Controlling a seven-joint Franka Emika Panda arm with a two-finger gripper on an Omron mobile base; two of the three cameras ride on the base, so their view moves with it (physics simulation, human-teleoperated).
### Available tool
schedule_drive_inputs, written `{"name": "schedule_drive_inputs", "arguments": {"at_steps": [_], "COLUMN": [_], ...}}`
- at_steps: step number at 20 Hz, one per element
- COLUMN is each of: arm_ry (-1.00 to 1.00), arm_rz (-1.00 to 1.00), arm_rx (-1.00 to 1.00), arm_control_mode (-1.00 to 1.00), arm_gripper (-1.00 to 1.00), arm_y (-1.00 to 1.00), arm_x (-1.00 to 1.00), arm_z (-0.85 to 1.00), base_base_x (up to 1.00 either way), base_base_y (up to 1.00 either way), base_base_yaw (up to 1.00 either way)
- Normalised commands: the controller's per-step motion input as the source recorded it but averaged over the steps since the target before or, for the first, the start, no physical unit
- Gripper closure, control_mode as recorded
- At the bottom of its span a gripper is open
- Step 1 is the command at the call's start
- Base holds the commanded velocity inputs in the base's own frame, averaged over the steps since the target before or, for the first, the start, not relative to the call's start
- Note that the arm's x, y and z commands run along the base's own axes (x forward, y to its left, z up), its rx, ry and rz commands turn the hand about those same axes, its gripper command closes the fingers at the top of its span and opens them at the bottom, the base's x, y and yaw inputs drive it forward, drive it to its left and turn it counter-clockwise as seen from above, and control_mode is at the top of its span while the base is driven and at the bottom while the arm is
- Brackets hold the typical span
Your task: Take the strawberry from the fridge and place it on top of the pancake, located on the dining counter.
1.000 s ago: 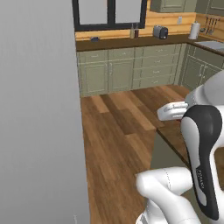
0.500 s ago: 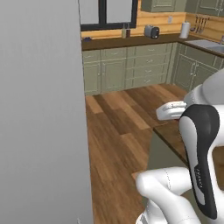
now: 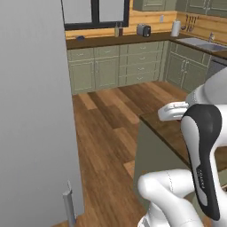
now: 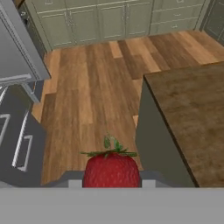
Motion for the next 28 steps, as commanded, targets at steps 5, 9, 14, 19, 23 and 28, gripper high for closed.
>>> {"name": "schedule_drive_inputs", "arguments": {"at_steps": [5, 9, 14, 19, 23, 28], "arm_ry": [0.0, 0.0, 0.0, 0.0, 0.0, 0.0], "arm_rz": [0.0, 0.0, 0.0, 0.0, 0.0, 0.0], "arm_rx": [0.0, 0.0, 0.0, 0.0, 0.0, 0.0], "arm_control_mode": [1.0, 1.0, 1.0, 1.0, 1.0, 1.0], "arm_gripper": [1.0, 1.0, 1.0, 1.0, 1.0, 1.0], "arm_y": [0.0, 0.0, 0.0, 0.0, 0.0, 0.0], "arm_x": [0.0, 0.0, 0.0, 0.0, 0.0, 0.0], "arm_z": [0.0, 0.0, 0.0, 0.0, 0.0, 0.0], "base_base_x": [-1.0, -1.0, -0.72, -0.19, 0.0, 0.13], "base_base_y": [-0.42, -0.51, -0.89, -0.98, -0.98, -0.96], "base_base_yaw": [0.0, 0.0, -0.06, -0.08, -0.09, -0.09]}}
